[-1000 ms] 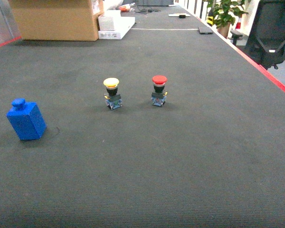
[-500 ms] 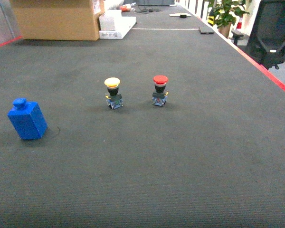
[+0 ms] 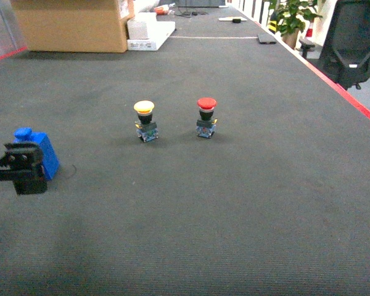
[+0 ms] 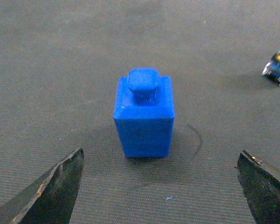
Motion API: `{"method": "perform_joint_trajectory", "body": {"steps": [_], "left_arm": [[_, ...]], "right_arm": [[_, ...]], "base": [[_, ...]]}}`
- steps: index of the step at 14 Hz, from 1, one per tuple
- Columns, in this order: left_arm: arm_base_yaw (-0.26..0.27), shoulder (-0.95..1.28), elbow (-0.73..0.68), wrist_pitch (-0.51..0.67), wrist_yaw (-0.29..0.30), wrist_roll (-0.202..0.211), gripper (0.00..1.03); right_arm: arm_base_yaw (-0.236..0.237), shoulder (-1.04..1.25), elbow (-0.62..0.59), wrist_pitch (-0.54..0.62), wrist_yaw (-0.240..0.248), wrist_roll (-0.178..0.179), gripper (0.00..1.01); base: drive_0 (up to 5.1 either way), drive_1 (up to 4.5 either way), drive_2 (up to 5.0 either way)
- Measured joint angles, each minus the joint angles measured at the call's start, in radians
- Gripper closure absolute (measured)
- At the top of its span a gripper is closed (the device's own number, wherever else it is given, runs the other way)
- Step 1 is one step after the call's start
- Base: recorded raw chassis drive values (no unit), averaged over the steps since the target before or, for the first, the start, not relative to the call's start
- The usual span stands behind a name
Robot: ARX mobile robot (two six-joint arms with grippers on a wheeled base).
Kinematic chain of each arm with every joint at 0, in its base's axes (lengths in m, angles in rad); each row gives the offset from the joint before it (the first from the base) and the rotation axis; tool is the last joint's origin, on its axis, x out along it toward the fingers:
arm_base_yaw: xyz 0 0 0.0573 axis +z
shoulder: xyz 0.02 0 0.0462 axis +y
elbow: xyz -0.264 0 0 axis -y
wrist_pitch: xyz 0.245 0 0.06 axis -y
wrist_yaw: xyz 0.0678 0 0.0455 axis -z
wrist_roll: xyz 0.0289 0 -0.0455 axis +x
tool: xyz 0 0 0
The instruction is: Pick blue part to blue bin on bottom shelf
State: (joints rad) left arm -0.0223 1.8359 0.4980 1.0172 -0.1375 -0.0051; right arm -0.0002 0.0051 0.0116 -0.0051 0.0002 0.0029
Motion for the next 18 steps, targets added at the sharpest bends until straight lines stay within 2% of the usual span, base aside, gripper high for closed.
{"method": "perform_joint_trajectory", "body": {"steps": [4, 9, 15, 16, 18], "left_arm": [[0.036, 0.203, 0.148, 0.002, -0.016, 0.045, 0.05], [0.052, 0.259, 0.203, -0.002, -0.019, 0.058, 0.05], [0.064, 0.347, 0.323, -0.002, 0.047, 0.058, 0.05], [0.064, 0.357, 0.326, 0.018, 0.068, 0.065, 0.16], [0.064, 0.359, 0.326, 0.024, 0.07, 0.066, 0.37]], "right_arm": [[0.0, 0.0, 0.0, 0.0, 0.0, 0.0, 0.03], [0.0, 0.0, 0.0, 0.0, 0.0, 0.0, 0.03], [0.0, 0.0, 0.0, 0.0, 0.0, 0.0, 0.03], [0.0, 0.0, 0.0, 0.0, 0.0, 0.0, 0.03], [0.0, 0.0, 0.0, 0.0, 0.0, 0.0, 0.03]], "base": [[0.0, 0.0, 0.0], [0.0, 0.0, 0.0], [0.0, 0.0, 0.0], [0.0, 0.0, 0.0], [0.0, 0.0, 0.0]]}}
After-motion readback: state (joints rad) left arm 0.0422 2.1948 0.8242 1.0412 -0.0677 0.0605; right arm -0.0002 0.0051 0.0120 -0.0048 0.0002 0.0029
